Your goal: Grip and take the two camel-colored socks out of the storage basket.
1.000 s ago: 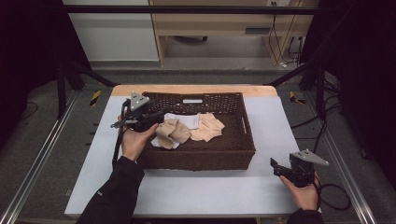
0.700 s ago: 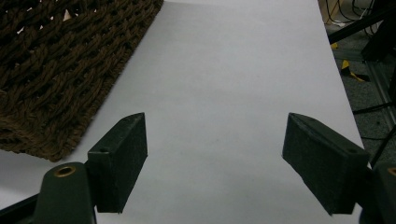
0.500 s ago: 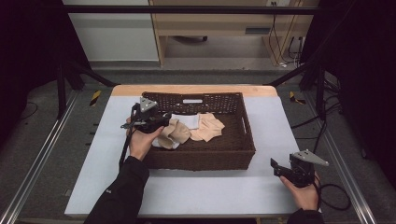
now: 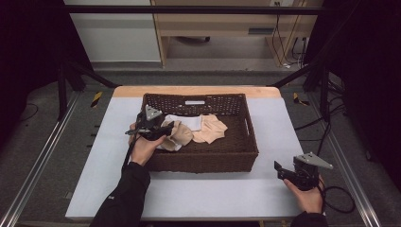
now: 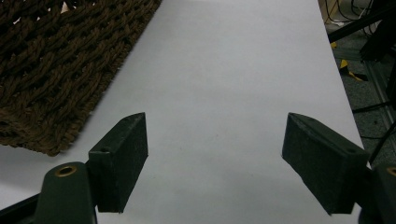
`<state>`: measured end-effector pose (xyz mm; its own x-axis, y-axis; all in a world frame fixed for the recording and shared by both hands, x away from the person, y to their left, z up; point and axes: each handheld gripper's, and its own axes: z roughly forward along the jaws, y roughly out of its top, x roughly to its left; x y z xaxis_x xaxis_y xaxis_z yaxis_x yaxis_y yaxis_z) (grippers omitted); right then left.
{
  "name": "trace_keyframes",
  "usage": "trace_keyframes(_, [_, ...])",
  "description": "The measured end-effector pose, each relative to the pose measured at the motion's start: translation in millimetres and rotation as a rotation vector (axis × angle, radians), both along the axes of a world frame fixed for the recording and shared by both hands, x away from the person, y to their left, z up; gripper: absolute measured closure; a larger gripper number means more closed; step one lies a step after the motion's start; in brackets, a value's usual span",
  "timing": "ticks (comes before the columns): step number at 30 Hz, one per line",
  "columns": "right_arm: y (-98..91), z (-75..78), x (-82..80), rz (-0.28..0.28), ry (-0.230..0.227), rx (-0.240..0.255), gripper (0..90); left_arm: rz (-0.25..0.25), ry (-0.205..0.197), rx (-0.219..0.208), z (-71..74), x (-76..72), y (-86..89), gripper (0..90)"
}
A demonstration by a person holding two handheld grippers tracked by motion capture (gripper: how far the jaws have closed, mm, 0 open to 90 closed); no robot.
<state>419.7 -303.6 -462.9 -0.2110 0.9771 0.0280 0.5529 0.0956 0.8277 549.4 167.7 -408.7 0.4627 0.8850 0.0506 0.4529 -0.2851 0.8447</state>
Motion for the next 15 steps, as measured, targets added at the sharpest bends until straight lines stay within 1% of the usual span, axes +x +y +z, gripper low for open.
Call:
trace_keyframes(1, [0.0,0.0,0.0,0.0,0.0,0.0,22.5,-0.009,0.014,0.021,-1.5,0.2,-1.8,39.2])
trace_keyframes(3, [0.1,-0.2,-0.3,0.0,0.001,0.0,22.5,-0.015,0.011,0.044,-2.2,-0.3,-4.0,38.9])
trace_keyframes(4, [0.3,-0.2,-0.6,-0.001,0.004,0.003,22.4,-0.023,0.019,0.054,-3.0,-0.4,-5.0,38.7])
trace_keyframes(8, [0.3,-0.6,-0.7,-0.005,0.003,0.001,22.0,-0.025,0.033,0.064,-4.2,0.6,-5.6,37.2])
trace_keyframes(9, [0.3,-0.6,-0.9,-0.008,0.004,0.001,21.9,-0.024,0.045,0.065,-4.8,1.5,-6.0,36.0])
trace_keyframes(10, [-0.2,-0.8,-1.0,-0.008,0.0,-0.001,21.8,-0.029,0.059,0.074,-5.6,2.5,-6.8,33.7])
trace_keyframes(12, [-0.3,-0.8,-1.0,-0.008,0.0,-0.001,21.9,-0.033,0.064,0.083,-5.9,2.7,-7.8,33.1])
trace_keyframes(15, [-0.9,-0.9,-1.0,-0.01,0.0,-0.001,21.6,-0.047,0.075,0.088,-6.9,3.4,-8.9,29.1])
